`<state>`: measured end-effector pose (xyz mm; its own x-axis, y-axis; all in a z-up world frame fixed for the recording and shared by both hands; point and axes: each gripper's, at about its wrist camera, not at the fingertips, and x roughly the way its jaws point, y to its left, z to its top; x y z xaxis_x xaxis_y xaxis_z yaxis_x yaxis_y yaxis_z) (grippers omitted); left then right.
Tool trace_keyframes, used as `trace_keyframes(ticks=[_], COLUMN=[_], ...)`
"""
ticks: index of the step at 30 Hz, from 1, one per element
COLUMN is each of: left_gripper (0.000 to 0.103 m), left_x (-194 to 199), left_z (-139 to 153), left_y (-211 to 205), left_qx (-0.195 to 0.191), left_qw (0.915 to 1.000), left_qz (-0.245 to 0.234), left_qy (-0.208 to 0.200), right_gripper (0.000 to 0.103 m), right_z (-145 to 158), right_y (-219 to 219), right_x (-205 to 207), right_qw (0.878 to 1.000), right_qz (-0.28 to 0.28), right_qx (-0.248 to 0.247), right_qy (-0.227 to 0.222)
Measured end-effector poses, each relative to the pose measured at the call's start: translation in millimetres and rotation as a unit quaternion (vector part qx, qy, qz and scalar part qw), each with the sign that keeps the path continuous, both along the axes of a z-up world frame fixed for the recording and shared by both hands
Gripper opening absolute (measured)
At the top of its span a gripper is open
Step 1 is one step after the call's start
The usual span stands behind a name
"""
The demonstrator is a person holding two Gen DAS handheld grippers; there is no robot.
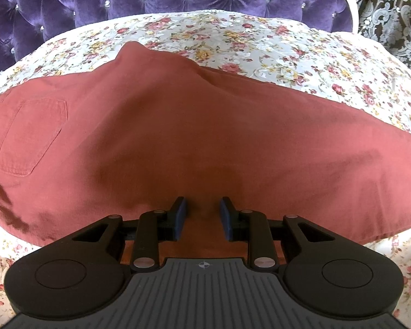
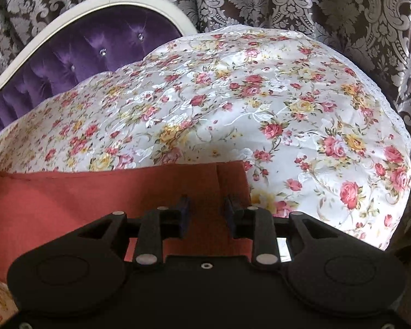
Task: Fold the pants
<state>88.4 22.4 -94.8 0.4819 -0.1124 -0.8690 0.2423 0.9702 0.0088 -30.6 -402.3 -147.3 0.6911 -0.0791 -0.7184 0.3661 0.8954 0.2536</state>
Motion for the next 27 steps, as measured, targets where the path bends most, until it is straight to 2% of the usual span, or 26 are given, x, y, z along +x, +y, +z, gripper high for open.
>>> trace_keyframes(ticks=[3, 4, 5, 7, 8, 10, 11, 13, 15, 18, 20, 21, 24, 27], left_gripper=[0.027, 0.027, 0.027, 0.027, 0.027, 0.027, 0.027, 0.027, 0.027, 0.028, 0.027, 0.027, 0.028, 0.028], left_x=[-0.1, -0.1, -0.8, -0.4, -0.3, -1.3, -3.2, -5.2, -5.1, -6.2, -4.4, -2.9, 1.7, 8.2], left_z=[-0.1, 0.0, 0.0, 0.9, 1.8, 7.1, 9.6, 10.4, 4.7, 0.2, 3.7, 6.3, 14.8, 14.2], left_y=[-0.3, -0.6, -1.5, -2.3, -3.2, -4.1, -5.2, -9.9, -13.9, -15.2, -16.3, -17.3, -24.9, -37.2], left_qx=[0.002, 0.003, 0.003, 0.003, 0.001, -0.011, -0.017, -0.016, -0.003, 0.009, 0.007, 0.002, -0.005, -0.018], left_qw=[1.0, 1.0, 1.0, 1.0, 1.0, 0.9999, 0.9997, 0.9996, 0.9997, 0.9996, 0.9996, 0.9995, 0.9989, 0.9984], left_qz=[-0.001, -0.001, -0.001, 0.0, 0.001, -0.003, -0.006, -0.013, -0.019, -0.023, -0.027, -0.031, -0.039, -0.047], left_qy=[-0.001, -0.003, -0.004, -0.006, -0.006, -0.012, -0.016, -0.019, -0.014, -0.014, -0.009, -0.01, -0.026, -0.024], right_gripper=[0.042, 0.023, 0.016, 0.012, 0.012, 0.011, 0.011, 0.01, 0.01, 0.013, 0.023, 0.028, 0.029, 0.029], right_z=[-1.3, -1.0, -0.1, 6.8, 12.2, 21.4, 21.6, 12.0, 0.2, 1.8, 5.8, 11.8, 34.9, 49.7], right_y=[5.7, 8.9, 12.7, 22.4, 29.1, 41.5, 38.7, 23.5, 14.7, 16.3, 18.1, 19.4, 33.0, 55.5], right_x=[1.8, 2.8, 3.6, 3.5, 2.4, -0.6, -2.5, -0.9, 2.3, 3.4, 2.8, -0.7, -4.7, 7.1], right_qw=[1.0, 1.0, 1.0, 0.999, 0.998, 0.989, 0.989, 0.995, 0.997, 0.997, 0.996, 0.996, 0.992, 0.989], right_qz=[0.009, 0.016, 0.026, 0.046, 0.048, 0.029, 0.028, 0.02, 0.018, 0.025, 0.023, 0.013, 0.017, 0.093], right_qx=[-0.009, -0.014, -0.011, -0.017, -0.045, -0.147, -0.145, -0.093, -0.067, -0.072, -0.079, -0.088, -0.117, -0.092], right_qy=[-0.002, -0.001, -0.002, -0.012, -0.014, -0.001, -0.001, 0.016, 0.027, 0.024, 0.025, 0.015, -0.031, -0.073])
